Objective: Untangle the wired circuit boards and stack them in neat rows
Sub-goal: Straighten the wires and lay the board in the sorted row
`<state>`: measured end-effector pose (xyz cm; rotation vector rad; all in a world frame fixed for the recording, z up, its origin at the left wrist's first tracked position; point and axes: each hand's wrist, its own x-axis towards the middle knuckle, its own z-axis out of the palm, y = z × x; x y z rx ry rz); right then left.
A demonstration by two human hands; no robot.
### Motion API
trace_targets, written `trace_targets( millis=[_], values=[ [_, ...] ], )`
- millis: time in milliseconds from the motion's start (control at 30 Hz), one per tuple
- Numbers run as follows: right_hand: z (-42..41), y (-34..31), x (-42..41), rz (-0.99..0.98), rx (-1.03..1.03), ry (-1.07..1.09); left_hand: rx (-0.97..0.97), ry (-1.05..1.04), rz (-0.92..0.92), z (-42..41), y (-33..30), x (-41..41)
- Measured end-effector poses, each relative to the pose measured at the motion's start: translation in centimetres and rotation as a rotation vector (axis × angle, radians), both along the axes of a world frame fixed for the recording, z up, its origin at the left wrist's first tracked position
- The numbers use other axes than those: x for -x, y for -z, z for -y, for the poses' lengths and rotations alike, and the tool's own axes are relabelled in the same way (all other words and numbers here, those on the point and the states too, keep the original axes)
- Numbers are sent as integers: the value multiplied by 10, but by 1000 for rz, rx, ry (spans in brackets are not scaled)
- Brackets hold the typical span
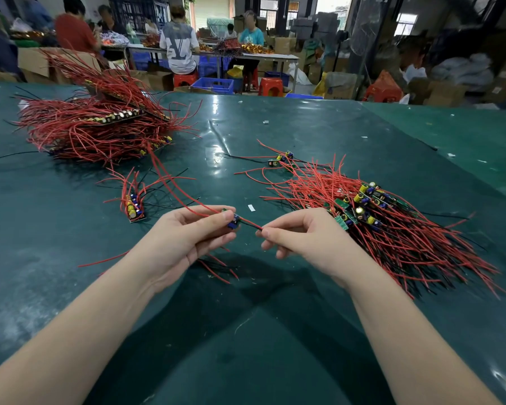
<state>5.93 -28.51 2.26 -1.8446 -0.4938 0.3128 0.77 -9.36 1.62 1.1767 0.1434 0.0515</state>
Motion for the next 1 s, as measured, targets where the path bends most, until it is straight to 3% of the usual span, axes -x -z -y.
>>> trace_targets(
  millis=[367, 567, 800, 1000],
  values=[
    [-1, 7, -4, 60, 86, 122, -84, 11, -36, 1, 1, 0],
    [5, -1, -5, 15, 58, 34, 26, -22, -26, -6, 0, -4],
    [7, -1, -8, 50, 73, 102, 70, -15, -13, -4, 1, -4],
    [16, -8, -6, -24, -22, -26, 79, -88, 10, -7, 1, -5]
  ],
)
